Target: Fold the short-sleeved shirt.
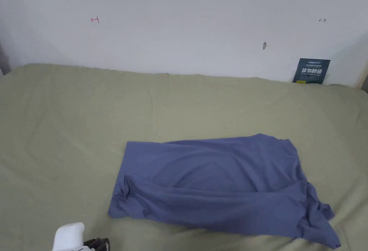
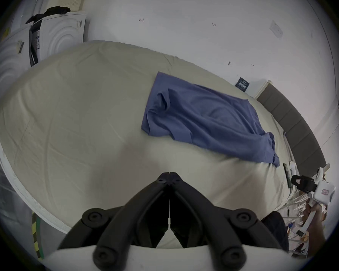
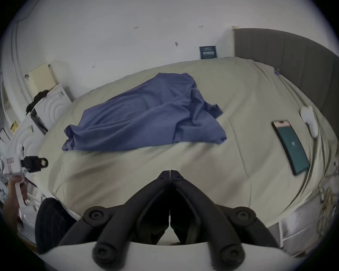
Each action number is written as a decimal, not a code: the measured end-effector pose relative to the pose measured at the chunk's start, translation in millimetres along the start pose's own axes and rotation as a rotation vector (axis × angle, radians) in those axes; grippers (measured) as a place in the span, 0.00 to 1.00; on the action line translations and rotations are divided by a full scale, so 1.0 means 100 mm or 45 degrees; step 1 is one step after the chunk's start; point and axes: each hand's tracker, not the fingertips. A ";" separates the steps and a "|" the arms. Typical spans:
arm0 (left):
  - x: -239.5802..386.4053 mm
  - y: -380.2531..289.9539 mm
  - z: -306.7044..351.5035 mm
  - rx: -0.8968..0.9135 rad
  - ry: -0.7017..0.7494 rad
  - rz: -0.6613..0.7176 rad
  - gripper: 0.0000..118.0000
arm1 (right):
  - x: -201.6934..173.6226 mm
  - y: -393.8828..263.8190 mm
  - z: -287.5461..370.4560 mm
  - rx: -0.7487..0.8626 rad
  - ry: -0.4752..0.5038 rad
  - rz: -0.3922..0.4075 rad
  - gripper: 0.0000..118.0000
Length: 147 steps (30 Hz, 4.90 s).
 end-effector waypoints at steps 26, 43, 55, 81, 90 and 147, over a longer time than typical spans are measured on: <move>0.33 0.93 -1.27 -0.140 0.251 -0.287 0.04 | 0.30 0.59 -0.43 -0.078 -0.206 0.152 0.46; 0.13 1.07 -1.08 -0.129 0.134 -0.166 0.04 | 0.48 0.86 -1.07 -0.292 -0.086 0.123 0.04; 0.08 1.01 -0.17 -0.076 0.075 -0.187 0.04 | 0.40 1.12 -0.17 -0.209 -0.072 0.157 0.04; 0.02 0.36 0.64 0.200 0.139 -0.304 0.42 | 0.01 0.61 0.47 0.005 0.052 0.195 0.49; 0.00 1.16 -0.57 0.048 0.172 -0.395 0.02 | -0.40 0.80 0.04 0.048 0.093 0.236 0.00; 0.12 1.84 -0.09 0.148 0.127 -0.302 0.00 | 0.03 2.30 -0.58 0.060 -0.045 0.373 0.04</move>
